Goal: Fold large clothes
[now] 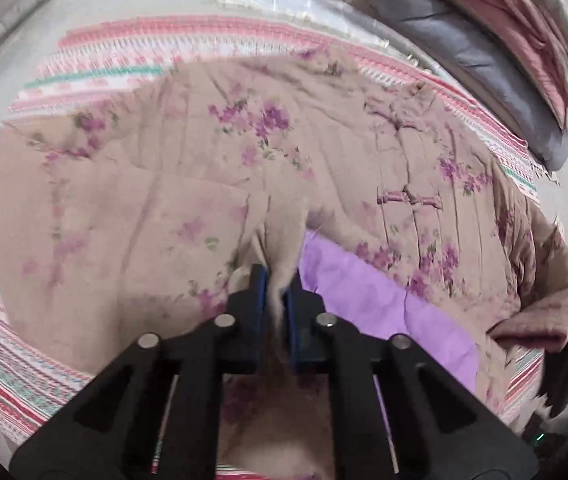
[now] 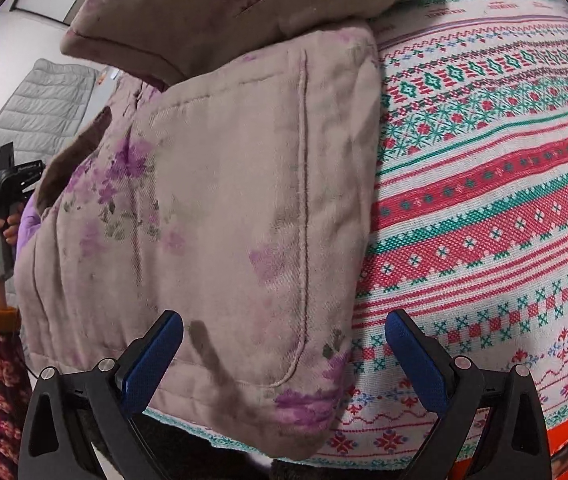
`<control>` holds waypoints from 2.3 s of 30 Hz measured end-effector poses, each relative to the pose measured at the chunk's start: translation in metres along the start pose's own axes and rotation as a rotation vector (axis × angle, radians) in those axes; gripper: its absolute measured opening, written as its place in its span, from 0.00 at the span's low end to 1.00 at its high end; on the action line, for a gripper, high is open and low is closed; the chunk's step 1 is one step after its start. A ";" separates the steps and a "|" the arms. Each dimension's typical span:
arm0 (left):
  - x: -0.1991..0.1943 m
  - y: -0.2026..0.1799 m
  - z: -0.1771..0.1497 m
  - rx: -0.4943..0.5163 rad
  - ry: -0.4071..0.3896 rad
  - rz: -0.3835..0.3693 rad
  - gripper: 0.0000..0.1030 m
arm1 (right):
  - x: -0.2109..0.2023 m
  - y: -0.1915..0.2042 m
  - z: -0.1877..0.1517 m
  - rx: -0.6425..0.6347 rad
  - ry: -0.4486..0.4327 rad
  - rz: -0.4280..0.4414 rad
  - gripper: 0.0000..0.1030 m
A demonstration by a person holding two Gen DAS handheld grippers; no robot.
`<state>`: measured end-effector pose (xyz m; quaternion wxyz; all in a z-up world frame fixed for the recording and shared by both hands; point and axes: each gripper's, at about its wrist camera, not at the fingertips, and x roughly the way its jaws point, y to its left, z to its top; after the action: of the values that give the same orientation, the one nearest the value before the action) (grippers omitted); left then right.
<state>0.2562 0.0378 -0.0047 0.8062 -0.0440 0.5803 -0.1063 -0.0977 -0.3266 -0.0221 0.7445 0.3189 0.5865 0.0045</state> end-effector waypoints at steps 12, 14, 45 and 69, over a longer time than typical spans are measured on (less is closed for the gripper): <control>-0.164 0.078 -0.158 0.152 -0.191 -0.108 0.06 | -0.016 -0.006 -0.012 0.025 0.032 0.049 0.98; -0.161 0.098 -0.195 0.165 -0.131 -0.102 0.06 | -0.023 -0.010 -0.021 0.020 0.028 0.041 0.98; -0.061 0.107 -0.257 0.169 0.098 -0.317 0.16 | -0.072 -0.044 -0.045 0.035 0.001 0.295 0.18; -0.049 0.130 -0.248 0.166 0.098 -0.075 0.76 | -0.087 -0.010 -0.036 -0.213 -0.095 -0.294 0.67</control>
<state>0.0222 0.1887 -0.0643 0.7731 0.0068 0.6063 -0.1862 -0.1600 -0.3509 0.0448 0.7935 0.1491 0.5873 -0.0572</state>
